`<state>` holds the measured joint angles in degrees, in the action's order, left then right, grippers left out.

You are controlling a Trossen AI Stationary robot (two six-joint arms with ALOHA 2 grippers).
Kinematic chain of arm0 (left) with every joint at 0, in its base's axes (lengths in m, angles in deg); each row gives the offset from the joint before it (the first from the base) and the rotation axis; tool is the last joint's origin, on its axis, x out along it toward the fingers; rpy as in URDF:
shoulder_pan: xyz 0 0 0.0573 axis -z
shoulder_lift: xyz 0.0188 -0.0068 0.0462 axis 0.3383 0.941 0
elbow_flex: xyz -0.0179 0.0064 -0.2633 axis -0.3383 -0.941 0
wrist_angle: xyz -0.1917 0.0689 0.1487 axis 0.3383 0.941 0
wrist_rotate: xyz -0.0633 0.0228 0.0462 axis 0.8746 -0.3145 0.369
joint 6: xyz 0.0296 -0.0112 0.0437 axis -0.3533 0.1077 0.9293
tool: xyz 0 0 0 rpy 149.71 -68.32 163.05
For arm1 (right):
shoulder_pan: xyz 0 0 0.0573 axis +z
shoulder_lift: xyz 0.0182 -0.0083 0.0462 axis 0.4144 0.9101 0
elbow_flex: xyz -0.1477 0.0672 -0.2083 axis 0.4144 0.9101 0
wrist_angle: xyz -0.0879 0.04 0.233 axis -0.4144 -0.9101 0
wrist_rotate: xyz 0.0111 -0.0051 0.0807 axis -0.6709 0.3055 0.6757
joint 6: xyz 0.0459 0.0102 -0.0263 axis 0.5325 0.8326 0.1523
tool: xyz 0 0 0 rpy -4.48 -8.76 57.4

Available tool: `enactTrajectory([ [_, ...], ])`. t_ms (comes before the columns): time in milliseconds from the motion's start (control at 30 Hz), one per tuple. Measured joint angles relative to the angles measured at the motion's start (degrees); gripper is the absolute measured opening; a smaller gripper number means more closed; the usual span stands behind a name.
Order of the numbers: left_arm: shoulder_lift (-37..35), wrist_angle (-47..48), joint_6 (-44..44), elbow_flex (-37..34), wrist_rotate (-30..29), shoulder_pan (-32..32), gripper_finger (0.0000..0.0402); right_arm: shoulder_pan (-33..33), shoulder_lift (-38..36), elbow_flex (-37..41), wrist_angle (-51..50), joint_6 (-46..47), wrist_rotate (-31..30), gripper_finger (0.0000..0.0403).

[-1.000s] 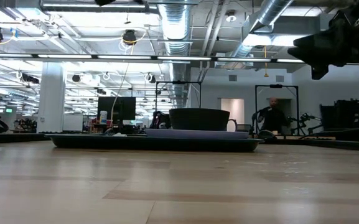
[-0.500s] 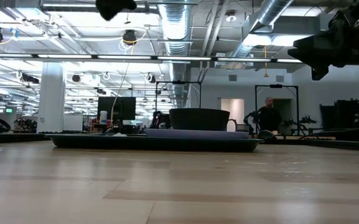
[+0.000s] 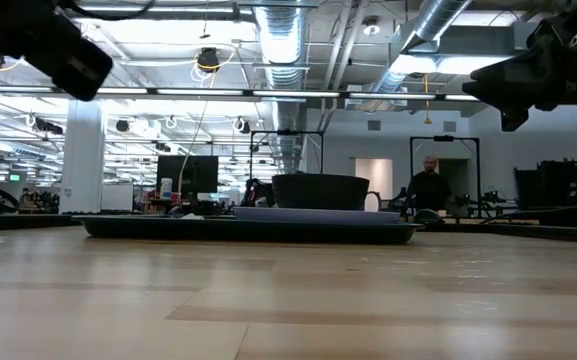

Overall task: Set up tray
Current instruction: Return to Home Position

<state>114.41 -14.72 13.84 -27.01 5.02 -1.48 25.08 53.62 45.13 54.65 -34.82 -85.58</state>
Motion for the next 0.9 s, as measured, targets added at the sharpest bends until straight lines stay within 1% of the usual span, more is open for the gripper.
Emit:
enactTrajectory([
  [233, -17.55, -0.26, 0.79, -6.61, -0.39, 2.40, 0.0087, 0.01, -0.04, 0.00, -0.40, 0.00, 0.00, 0.0123],
  [333, -23.74, 0.59, 1.16, -8.71, -0.48, 2.70, 0.0087, 0.00, -0.04, 0.00, -0.41, 0.00, 0.00, 0.0123],
  [433, -28.40, 1.64, 2.89, -9.78, -0.77, 2.70, 0.0087, 0.00, -0.04, 0.00, -0.41, 0.00, 0.00, 0.0123],
  [633, -28.52, 1.81, 8.53, -10.14, -4.27, 2.64, 0.0087, 0.00, -0.04, 0.00, -0.90, -0.01, -0.02, 0.0123],
  [700, -28.49, 3.11, 9.67, -10.12, -8.31, 2.63, 0.0087, 0.00, -0.04, 0.00, -1.01, 0.00, -0.02, 0.0123],
  [833, -28.49, 2.63, 8.75, -10.12, -19.09, 2.55, 0.0087, 0.00, -0.04, 0.00, -1.66, 0.00, -0.04, 0.0123],
  [900, -28.47, 2.80, 9.15, -10.12, -22.89, 2.56, 0.0087, 0.01, -0.04, 0.00, -1.70, -0.02, -0.03, 0.0123],
])
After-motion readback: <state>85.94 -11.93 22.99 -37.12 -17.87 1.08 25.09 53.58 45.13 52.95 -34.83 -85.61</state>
